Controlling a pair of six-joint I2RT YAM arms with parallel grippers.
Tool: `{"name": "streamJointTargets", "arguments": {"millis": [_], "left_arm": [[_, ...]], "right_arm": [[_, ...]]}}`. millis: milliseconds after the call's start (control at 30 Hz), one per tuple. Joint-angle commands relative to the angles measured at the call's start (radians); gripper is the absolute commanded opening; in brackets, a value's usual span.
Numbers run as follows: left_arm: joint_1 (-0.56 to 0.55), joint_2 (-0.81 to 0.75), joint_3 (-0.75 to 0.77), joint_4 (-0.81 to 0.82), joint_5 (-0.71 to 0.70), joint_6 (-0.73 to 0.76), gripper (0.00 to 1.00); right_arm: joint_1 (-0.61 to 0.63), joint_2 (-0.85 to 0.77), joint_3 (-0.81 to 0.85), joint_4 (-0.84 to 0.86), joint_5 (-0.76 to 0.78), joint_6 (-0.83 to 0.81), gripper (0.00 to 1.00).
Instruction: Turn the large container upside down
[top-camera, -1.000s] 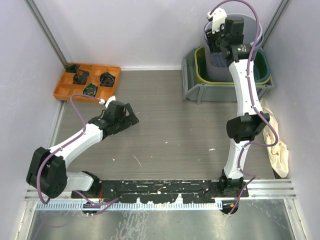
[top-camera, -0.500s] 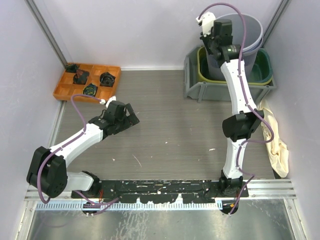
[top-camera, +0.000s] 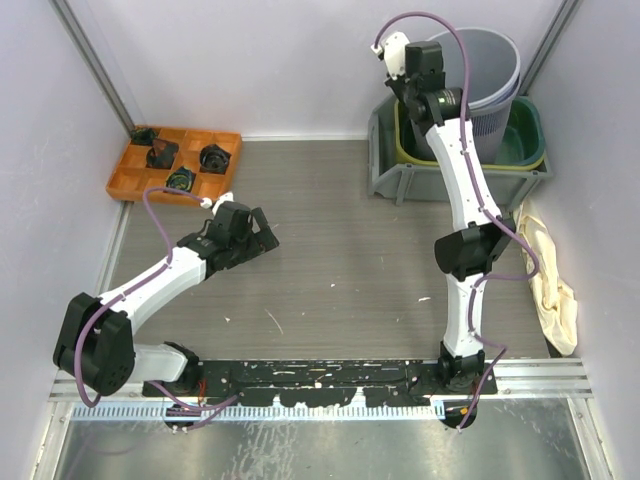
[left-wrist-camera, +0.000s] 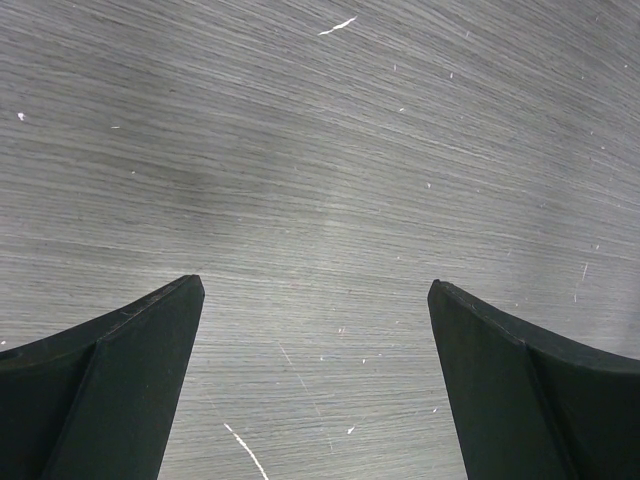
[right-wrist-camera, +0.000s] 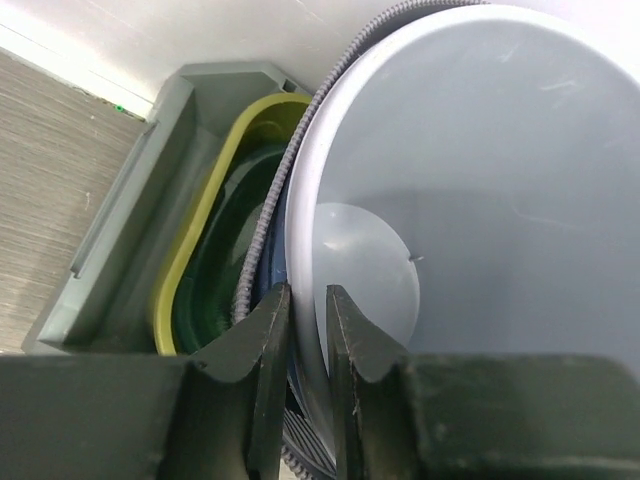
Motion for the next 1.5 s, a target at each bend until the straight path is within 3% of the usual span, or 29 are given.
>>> {"name": "streamJointTargets", "arguments": {"millis": [0,167,333,767,1033,1300,1467], "left_arm": [[0.005,-0.029,0.024,0.025,-0.016,0.028,0.98],[0.005,-0.029,0.041,0.022,-0.012,0.054,0.98],[0.005,-0.024,0.063,0.020,-0.018,0.059,0.98],[0.005,-0.009,0.115,-0.022,-0.023,0.090,0.98],[0.005,0.014,0.173,-0.058,-0.054,0.111,0.98],[0.005,0.021,0.205,-0.074,-0.075,0.122,0.98],[0.007,-0.015,0.239,-0.117,-0.152,0.154,0.98]], "right_arm": [[-0.045,-0.111,0.085,-0.077,0.131,0.018,0.00],[-0.043,-0.300,0.050,0.109,-0.007,0.086,0.00],[-0.043,-0.386,0.017,0.247,-0.009,0.109,0.00],[-0.043,-0.358,0.195,0.329,0.024,0.024,0.00],[-0.045,-0.377,0.244,0.229,-0.141,0.162,0.00],[-0.048,-0.382,0.335,0.086,-0.641,0.435,0.00],[-0.047,-0.378,0.361,0.084,-0.763,0.495,0.00]]}}
